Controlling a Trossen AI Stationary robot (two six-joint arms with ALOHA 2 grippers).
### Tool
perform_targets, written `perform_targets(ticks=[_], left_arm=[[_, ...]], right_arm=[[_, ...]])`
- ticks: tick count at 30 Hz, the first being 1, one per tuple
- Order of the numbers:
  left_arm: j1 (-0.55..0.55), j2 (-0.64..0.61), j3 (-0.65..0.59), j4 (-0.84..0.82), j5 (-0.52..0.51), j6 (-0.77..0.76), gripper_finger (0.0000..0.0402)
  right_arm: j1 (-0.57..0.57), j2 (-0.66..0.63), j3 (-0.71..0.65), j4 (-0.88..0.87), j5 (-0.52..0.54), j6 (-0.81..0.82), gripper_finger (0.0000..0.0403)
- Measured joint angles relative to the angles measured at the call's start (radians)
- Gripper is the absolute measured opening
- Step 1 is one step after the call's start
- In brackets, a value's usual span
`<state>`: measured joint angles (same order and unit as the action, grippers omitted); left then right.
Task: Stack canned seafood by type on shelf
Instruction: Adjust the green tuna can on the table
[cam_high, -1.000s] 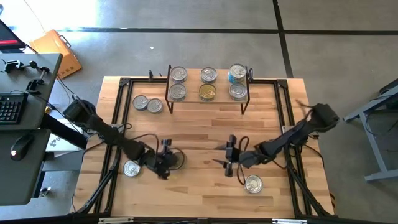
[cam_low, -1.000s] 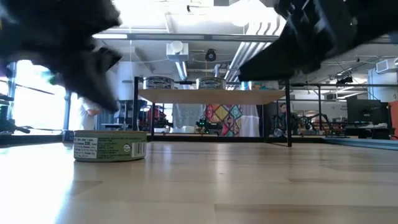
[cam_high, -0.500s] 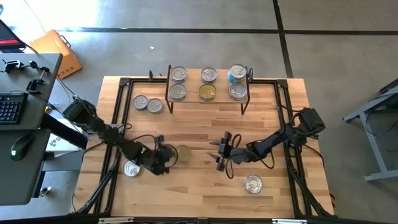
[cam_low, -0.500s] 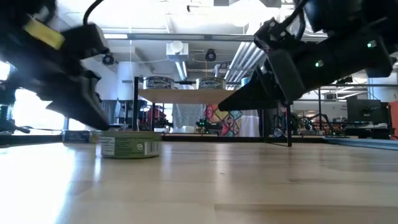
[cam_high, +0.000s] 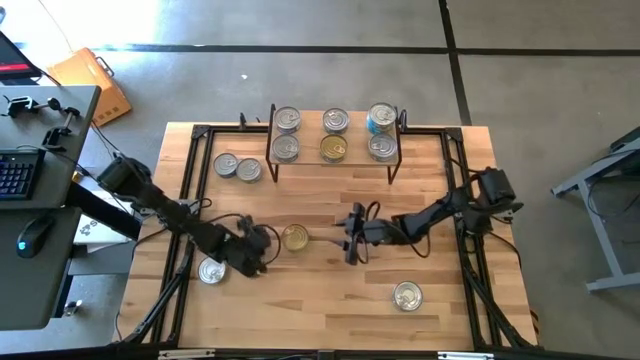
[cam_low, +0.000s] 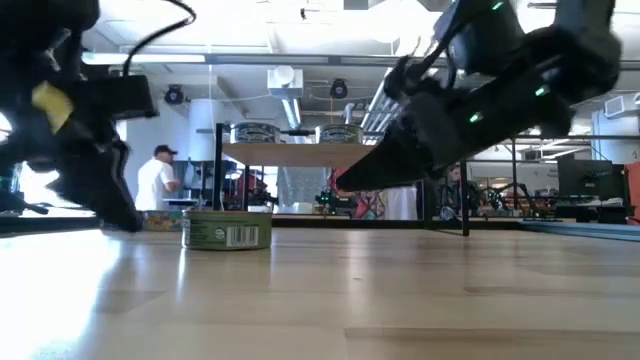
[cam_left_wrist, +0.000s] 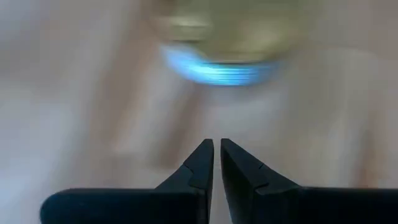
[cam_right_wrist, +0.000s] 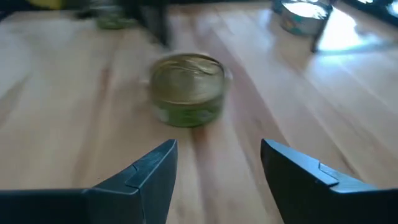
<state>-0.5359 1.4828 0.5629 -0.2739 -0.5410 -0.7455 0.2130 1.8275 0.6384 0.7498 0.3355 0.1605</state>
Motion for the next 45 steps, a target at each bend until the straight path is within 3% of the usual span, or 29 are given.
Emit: perform_targets(ticks=[3, 7, 12, 16, 21, 24, 29, 34, 38, 45], left_arm=[[0.019, 0.023, -0.069, 0.245, 0.115, 0.127, 0.0023], [0.069, 0.054, -0.125, 0.454, 0.078, 0.19, 0.0017], [0.138, 0.074, -0.132, 0.488, 0.07, 0.23, 0.0002], [0.178, 0.077, -0.133, 0.525, 0.059, 0.279, 0.0001], [0.231, 0.076, -0.132, 0.556, -0.065, 0.287, 0.0], [0.252, 0.067, -0.132, 0.524, -0.131, 0.3, 0.0], [0.24, 0.051, -0.131, 0.436, -0.121, 0.259, 0.0], [0.169, 0.042, -0.132, 0.406, 0.008, 0.195, 0.0], [0.145, 0.057, -0.13, 0.445, 0.128, 0.217, 0.0], [0.2, 0.11, -0.132, 0.595, 0.114, 0.331, 0.0]], right_arm=[[-0.048, 0.043, 0.03, -0.01, -0.017, 0.074, 0.0212], [-0.105, 0.129, 0.12, -0.031, -0.06, 0.087, 0.0174], [-0.163, 0.233, 0.306, -0.18, -0.125, 0.06, 0.012], [-0.175, 0.271, 0.443, -0.399, -0.145, -0.004, 0.0083], [-0.127, 0.219, 0.511, -0.68, -0.172, -0.003, 0.0045], [-0.07, 0.146, 0.486, -0.74, -0.173, 0.002, 0.0028], [0.053, -0.019, 0.325, -0.688, -0.083, -0.007, 0.0017], [0.063, -0.085, 0.115, -0.454, 0.128, 0.107, 0.0016], [-0.012, -0.033, 0.029, -0.22, 0.052, 0.155, 0.0016], [-0.097, 0.098, 0.125, -0.156, 0.021, 0.124, 0.0016]])
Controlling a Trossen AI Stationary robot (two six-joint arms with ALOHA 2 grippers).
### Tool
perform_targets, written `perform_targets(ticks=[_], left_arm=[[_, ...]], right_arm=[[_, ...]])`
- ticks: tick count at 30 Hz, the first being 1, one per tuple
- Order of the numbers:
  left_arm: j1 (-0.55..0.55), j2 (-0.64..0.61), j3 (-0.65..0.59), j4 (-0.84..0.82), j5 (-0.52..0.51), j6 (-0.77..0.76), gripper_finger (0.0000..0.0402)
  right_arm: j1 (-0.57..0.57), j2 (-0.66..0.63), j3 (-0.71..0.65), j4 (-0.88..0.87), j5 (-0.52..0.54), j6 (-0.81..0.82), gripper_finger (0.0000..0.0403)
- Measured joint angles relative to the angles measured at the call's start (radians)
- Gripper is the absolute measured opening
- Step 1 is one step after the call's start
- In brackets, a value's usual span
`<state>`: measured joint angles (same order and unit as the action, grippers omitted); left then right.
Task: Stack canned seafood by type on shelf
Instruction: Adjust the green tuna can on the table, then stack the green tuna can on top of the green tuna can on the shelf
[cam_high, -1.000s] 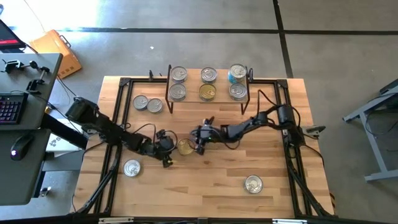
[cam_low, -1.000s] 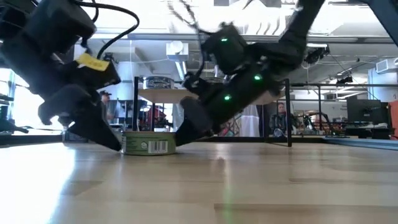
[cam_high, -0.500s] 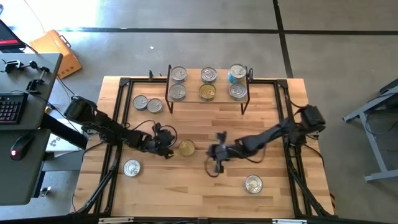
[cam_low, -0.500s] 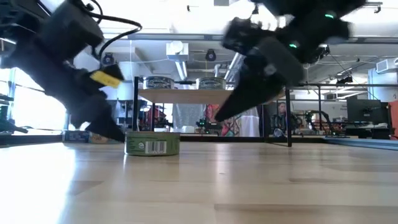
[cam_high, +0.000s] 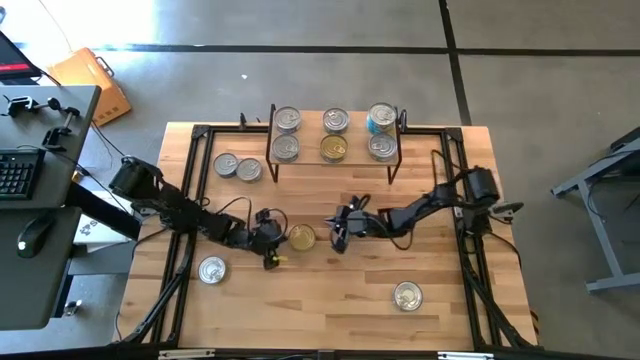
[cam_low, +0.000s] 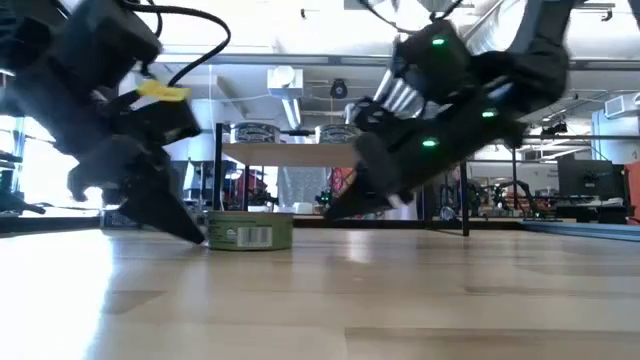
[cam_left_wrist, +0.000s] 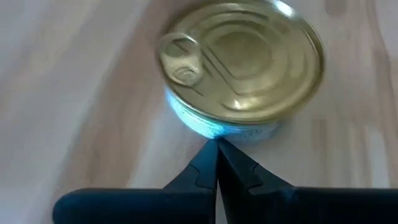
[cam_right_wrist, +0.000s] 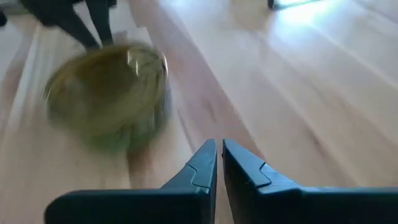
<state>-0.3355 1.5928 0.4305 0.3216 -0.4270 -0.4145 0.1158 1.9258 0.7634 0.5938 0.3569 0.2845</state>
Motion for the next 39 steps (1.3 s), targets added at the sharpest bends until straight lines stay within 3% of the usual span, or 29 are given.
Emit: perform_targets(ticks=[3, 7, 11, 15, 20, 26, 33, 36, 39], left_arm=[[0.038, 0.021, 0.001, 0.082, -0.003, 0.052, 0.0], [0.086, 0.048, 0.004, 0.142, -0.005, 0.112, 0.0], [0.125, 0.063, 0.017, 0.167, -0.053, 0.13, 0.0], [0.133, 0.049, 0.024, 0.13, -0.16, 0.136, 0.0], [0.096, -0.026, 0.037, -0.021, -0.185, 0.127, 0.0], [-0.027, -0.142, 0.099, -0.264, -0.126, 0.053, 0.0], [-0.162, -0.183, 0.242, -0.841, 0.002, -0.252, 0.0], [-0.204, -0.177, 0.25, -0.842, 0.042, -0.295, 0.0], [-0.222, -0.163, 0.256, -0.799, 0.181, -0.365, 0.0]], right_arm=[[-0.015, 0.04, 0.068, -0.046, -0.012, -0.034, 0.0016], [-0.019, 0.055, 0.155, -0.162, -0.105, -0.09, 0.0016], [0.015, 0.024, 0.22, -0.388, -0.151, -0.087, 0.0016], [0.078, -0.042, 0.233, -0.504, -0.15, -0.08, 0.0016], [0.171, -0.112, 0.163, -0.447, -0.119, -0.128, 0.0016], [0.188, -0.122, 0.035, -0.322, 0.039, -0.013, 0.0016], [0.17, -0.079, -0.065, -0.032, 0.099, 0.075, 0.0016], [0.145, -0.055, -0.054, 0.017, 0.111, 0.064, 0.0016], [0.117, -0.046, -0.039, 0.009, 0.087, 0.028, 0.0016]])
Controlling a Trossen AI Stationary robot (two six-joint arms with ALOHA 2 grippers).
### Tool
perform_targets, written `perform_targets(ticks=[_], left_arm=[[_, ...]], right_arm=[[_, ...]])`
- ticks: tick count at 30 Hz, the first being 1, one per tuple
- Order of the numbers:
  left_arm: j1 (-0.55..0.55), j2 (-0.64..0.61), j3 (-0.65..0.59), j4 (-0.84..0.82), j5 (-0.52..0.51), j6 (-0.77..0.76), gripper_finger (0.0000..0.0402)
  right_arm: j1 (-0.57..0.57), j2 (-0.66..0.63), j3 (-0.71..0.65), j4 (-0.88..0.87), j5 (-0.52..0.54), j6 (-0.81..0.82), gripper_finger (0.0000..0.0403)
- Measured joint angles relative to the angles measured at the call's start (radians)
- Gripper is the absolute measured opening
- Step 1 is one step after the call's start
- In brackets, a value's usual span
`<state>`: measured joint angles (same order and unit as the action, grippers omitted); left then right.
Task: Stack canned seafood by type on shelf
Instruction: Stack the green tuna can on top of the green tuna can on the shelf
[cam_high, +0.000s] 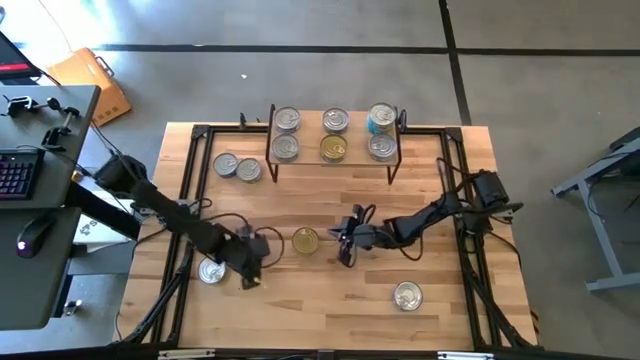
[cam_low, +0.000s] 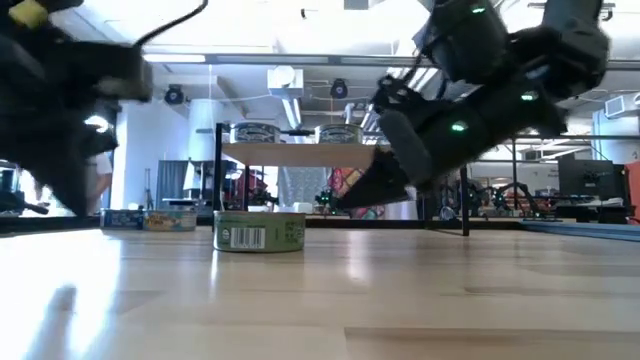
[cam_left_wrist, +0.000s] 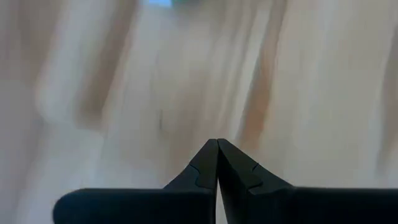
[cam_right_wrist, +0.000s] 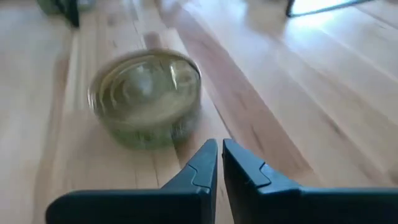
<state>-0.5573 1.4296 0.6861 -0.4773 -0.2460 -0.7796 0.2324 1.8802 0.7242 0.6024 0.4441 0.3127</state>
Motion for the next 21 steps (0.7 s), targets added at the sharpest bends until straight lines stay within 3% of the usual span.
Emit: perform_targets(ticks=[3, 8, 11, 16, 21], left_arm=[[-0.052, 0.006, 0.043, -0.146, 0.079, -0.148, 0.0], [-0.165, 0.016, 0.191, -0.493, 0.084, -0.429, 0.0], [-0.202, 0.01, 0.211, -0.646, 0.129, -0.597, 0.0], [-0.215, 0.013, 0.143, -0.648, 0.268, -0.74, 0.0], [-0.207, 0.007, 0.048, -0.515, 0.268, -0.704, 0.0]], right_arm=[[-0.018, 0.006, 0.012, -0.001, -0.021, -0.023, 0.0016], [-0.035, 0.028, 0.03, 0.001, -0.059, -0.068, 0.0016], [-0.037, 0.037, 0.032, -0.001, -0.067, -0.068, 0.0016], [-0.036, 0.039, 0.032, 0.0, -0.081, -0.074, 0.0016], [-0.036, 0.039, 0.032, 0.0, -0.081, -0.081, 0.0016]])
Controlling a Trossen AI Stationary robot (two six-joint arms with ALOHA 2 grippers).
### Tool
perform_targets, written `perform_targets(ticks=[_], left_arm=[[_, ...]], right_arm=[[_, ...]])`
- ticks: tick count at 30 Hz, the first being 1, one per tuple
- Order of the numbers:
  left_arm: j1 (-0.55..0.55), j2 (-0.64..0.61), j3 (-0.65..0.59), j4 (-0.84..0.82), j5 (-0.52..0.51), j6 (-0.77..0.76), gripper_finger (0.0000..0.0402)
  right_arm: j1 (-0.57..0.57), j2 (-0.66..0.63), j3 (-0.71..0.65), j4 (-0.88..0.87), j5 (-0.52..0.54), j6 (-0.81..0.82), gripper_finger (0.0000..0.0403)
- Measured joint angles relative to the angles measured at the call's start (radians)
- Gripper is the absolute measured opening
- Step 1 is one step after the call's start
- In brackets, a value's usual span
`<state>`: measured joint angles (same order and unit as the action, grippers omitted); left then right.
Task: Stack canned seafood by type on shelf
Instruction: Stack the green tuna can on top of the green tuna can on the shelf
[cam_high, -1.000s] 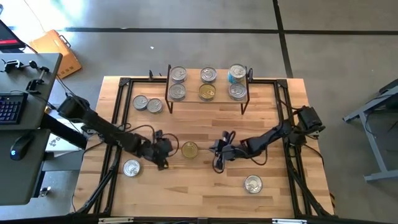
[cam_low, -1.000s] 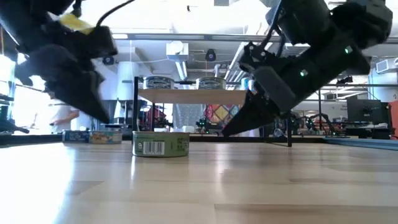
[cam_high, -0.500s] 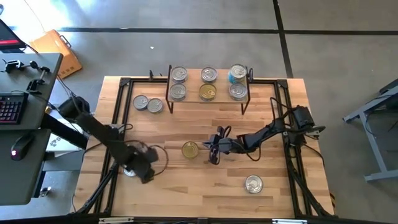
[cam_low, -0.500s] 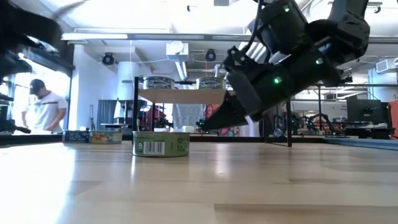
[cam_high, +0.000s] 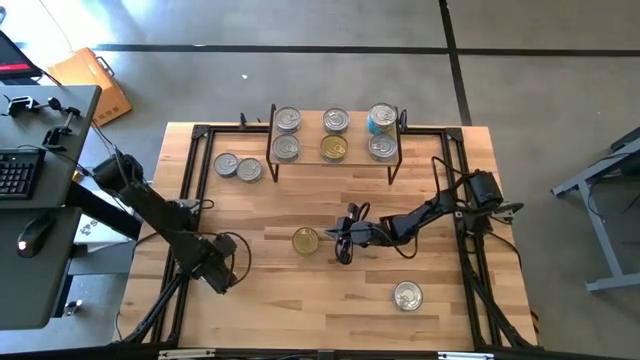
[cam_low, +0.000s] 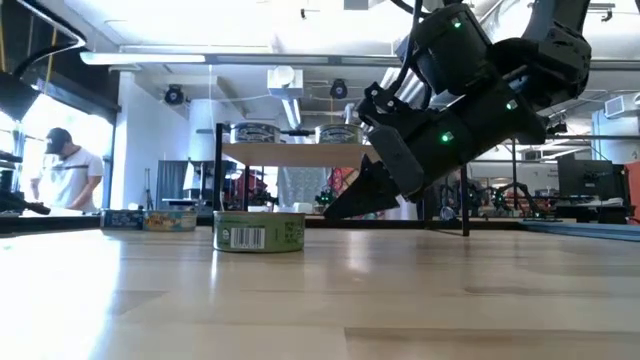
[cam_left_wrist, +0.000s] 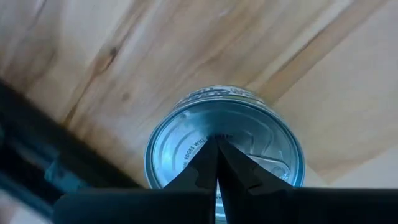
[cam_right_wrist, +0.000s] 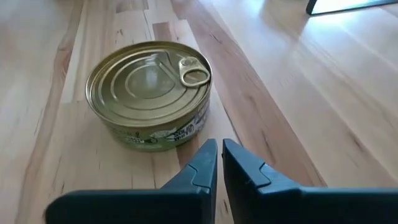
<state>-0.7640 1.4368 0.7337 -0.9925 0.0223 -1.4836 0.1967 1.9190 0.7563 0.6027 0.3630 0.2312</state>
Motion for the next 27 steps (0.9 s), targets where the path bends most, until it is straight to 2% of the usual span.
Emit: perform_targets(ticks=[2, 3, 7, 9, 10, 12, 14, 22, 25, 27], left_arm=[[0.018, -0.003, -0.012, 0.039, -0.061, 0.061, 0.0], [0.033, -0.003, -0.014, 0.064, -0.134, 0.107, 0.0], [0.109, 0.013, -0.032, 0.168, -0.559, 0.337, 0.0], [0.148, 0.01, -0.031, 0.315, -0.749, 0.501, 0.0], [0.165, 0.009, -0.023, 0.414, -0.806, 0.601, 0.0], [0.2, 0.005, -0.025, 0.535, -0.832, 0.792, 0.0], [0.232, 0.006, -0.03, 0.58, -0.809, 0.88, 0.0], [0.413, 0.004, -0.052, 0.42, -0.802, 0.68, 0.0], [0.485, 0.004, -0.093, 0.443, -0.769, 0.706, 0.0], [0.525, 0.004, -0.127, 0.529, -0.74, 0.772, 0.0]], right_arm=[[0.0, 0.0, 0.0, 0.006, 0.0, -0.004, 0.0016], [0.0, 0.0, 0.0, 0.006, 0.0, -0.004, 0.0016], [0.0, 0.0, 0.0, 0.008, 0.0, -0.001, 0.0016], [0.0, 0.0, 0.0, 0.008, 0.0, 0.007, 0.0016], [0.0, 0.0, 0.0, 0.008, 0.0, 0.016, 0.0016], [0.0, 0.0, 0.0, 0.007, 0.0, 0.029, 0.0016], [0.0, 0.0, 0.0, 0.006, -0.004, 0.039, 0.0016], [0.0, 0.0, 0.0, -0.001, -0.004, 0.049, 0.0016], [0.0, 0.0, 0.0, -0.003, -0.004, 0.052, 0.0016], [0.0, 0.0, 0.0, -0.009, -0.004, 0.051, 0.0016]])
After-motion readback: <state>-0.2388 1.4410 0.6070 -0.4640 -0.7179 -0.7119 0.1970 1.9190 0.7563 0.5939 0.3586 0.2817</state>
